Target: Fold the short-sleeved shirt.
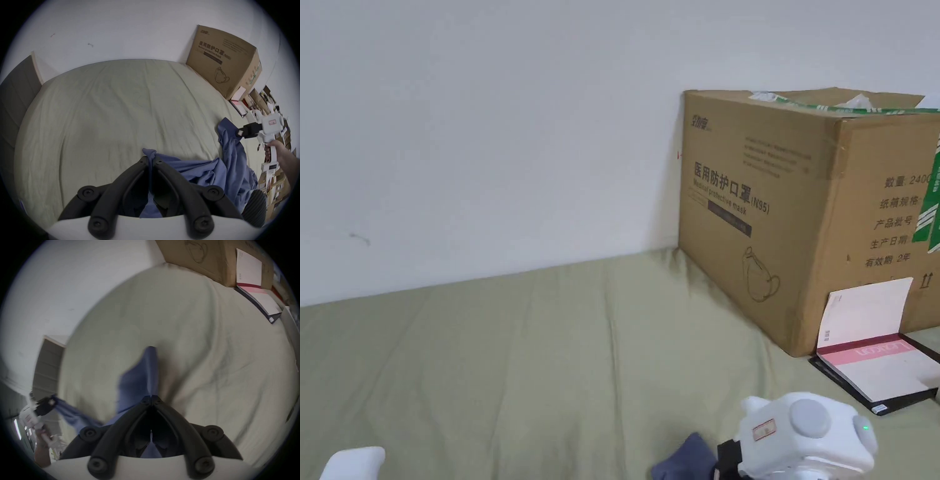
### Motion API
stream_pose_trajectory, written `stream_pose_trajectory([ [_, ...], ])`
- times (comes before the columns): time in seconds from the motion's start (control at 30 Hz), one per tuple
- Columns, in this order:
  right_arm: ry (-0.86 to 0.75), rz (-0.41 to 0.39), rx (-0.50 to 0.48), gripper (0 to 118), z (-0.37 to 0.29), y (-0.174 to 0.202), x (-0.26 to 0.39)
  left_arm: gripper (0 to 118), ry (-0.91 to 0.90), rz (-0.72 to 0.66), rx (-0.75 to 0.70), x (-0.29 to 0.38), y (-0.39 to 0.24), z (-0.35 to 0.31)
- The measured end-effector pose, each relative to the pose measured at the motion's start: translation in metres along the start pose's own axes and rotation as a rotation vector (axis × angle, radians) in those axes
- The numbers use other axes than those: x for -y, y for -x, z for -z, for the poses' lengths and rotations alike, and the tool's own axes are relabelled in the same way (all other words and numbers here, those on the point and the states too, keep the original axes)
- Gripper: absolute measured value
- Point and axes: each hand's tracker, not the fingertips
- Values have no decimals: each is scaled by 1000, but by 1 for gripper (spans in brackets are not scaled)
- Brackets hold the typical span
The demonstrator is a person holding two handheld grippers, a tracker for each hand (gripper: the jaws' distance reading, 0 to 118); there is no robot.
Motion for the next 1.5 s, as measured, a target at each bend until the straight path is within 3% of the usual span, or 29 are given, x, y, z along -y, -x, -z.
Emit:
stream_pose_trajectory([
  [0.13, -113, -220, 19, 0, -76, 35, 4, 2, -92, 7, -37, -7, 11, -59],
  [0.3, -267, -229, -21, 0, -176, 62, -12, 2, -248, -13, -83, -22, 20, -164],
  [0.37, -351, -280, 30, 0, -213, 73, -14, 2, -287, -9, -97, -27, 23, -205],
  [0.43, -395, -293, 3, 0, -245, 81, -20, 2, -319, 10, -122, -32, 22, -240],
  [0.57, -509, -303, -9, 0, -299, 109, -21, 2, -382, 10, -127, -44, 18, -293],
  [0.73, -590, -381, 9, 0, -354, 153, -37, 2, -458, 20, -139, -70, 4, -338],
  [0.83, -655, -441, 73, 0, -379, 176, -56, 2, -515, 7, -149, -88, -2, -354],
  [0.9, -684, -416, 90, 0, -392, 188, -70, 2, -548, -1, -162, -102, -4, -364],
  [1.0, -740, -397, 34, 0, -411, 198, -98, 2, -573, -18, -147, -128, -2, -372],
  [1.07, -775, -408, 74, 0, -418, 213, -116, 2, -577, -37, -155, -148, 0, -372],
  [1.27, -831, -410, 153, 0, -418, 253, -184, 2, -596, -86, -148, -212, 13, -344],
  [1.4, -899, -471, 246, 0, -400, 280, -229, 2, -617, -76, -189, -259, 23, -314],
  [1.5, -943, -450, 248, 0, -388, 294, -261, 2, -669, -95, -215, -291, 30, -295],
])
